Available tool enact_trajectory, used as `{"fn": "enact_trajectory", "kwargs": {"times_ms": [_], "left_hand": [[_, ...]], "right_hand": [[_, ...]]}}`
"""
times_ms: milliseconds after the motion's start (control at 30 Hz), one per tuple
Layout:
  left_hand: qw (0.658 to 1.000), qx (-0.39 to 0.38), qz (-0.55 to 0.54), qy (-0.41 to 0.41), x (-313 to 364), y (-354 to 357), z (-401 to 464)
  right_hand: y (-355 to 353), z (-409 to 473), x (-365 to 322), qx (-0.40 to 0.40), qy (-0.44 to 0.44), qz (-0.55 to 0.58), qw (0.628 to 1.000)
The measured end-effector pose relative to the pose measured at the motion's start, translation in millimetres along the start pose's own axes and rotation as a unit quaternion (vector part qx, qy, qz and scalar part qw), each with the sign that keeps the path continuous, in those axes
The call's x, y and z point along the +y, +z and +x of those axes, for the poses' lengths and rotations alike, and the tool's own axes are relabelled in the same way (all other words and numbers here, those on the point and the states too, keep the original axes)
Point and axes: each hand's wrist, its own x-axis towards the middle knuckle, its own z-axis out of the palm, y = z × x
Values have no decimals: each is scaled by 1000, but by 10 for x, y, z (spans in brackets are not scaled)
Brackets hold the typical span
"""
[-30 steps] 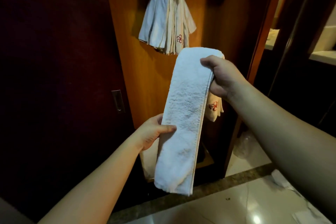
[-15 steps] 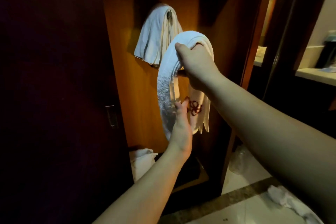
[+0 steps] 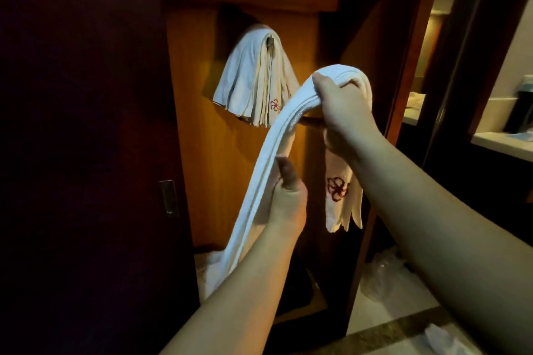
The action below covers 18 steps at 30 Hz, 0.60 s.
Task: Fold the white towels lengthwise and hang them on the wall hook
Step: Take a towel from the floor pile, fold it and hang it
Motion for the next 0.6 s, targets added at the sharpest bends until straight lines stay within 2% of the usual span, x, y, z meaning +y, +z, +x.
{"fn": "enact_trajectory", "kwargs": {"times_ms": [133,267,300,367,433,600], "left_hand": [[991,60,-96,75,261,19,-211],[979,123,-144,79,408,-18,-102],[980,115,-145,77,422,-16,-47],[985,97,-119,82,462,34,36],[991,86,-64,84,506,35,114],[989,76,66,112,673,51,329]], "right_hand": [[-334,107,295,42,-7,-99,994],[-597,73,588,72,30,-136,988],[-654,84,636,93,42,-118,988],[-750,155,680,123,85,12,989],[-814,235,717,151,126,137,971],[-920,496,789,167,161,189,954]]}}
